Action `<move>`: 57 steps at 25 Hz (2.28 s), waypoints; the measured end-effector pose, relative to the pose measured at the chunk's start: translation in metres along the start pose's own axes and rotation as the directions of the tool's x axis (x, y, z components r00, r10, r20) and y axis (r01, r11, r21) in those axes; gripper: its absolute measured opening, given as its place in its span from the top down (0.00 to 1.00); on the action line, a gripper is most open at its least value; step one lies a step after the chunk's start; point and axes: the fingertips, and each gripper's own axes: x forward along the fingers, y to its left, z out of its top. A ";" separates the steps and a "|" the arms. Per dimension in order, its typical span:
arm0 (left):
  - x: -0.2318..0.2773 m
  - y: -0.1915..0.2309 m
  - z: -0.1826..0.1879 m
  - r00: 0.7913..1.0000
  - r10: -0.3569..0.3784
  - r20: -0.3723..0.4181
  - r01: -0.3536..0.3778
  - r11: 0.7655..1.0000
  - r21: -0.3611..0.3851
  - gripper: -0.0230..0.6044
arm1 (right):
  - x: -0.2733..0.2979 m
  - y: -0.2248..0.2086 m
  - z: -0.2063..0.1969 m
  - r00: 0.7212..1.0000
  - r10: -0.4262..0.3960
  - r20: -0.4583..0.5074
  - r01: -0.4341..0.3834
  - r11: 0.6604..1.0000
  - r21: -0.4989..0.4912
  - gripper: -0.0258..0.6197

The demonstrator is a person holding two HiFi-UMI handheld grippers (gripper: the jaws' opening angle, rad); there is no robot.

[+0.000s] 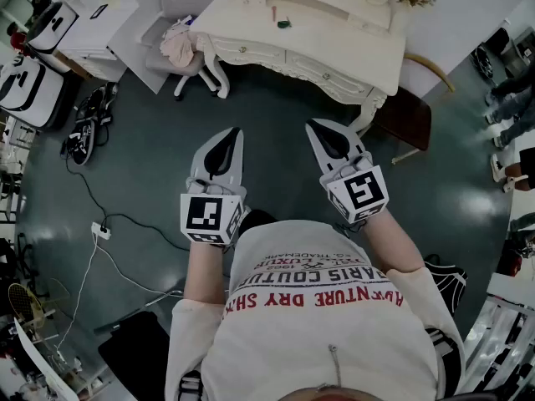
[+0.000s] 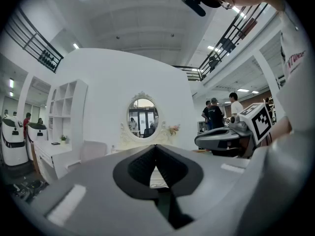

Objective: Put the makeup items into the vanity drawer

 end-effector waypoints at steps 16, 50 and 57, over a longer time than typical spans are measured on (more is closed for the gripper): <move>0.020 -0.010 -0.017 0.999 0.008 -0.049 -0.010 0.999 -0.039 0.95 | -0.006 -0.022 -0.018 1.000 -0.011 0.009 0.010 0.995 0.101 0.95; 0.204 0.297 -0.045 0.978 -0.188 -0.091 0.185 0.982 -0.036 0.95 | 0.326 -0.096 -0.039 0.960 -0.214 -0.179 0.241 0.959 0.146 0.65; 0.251 0.349 -0.058 0.967 -0.222 -0.125 0.214 0.974 -0.071 0.95 | 0.390 -0.112 -0.053 0.948 -0.211 -0.238 0.257 0.950 0.179 0.65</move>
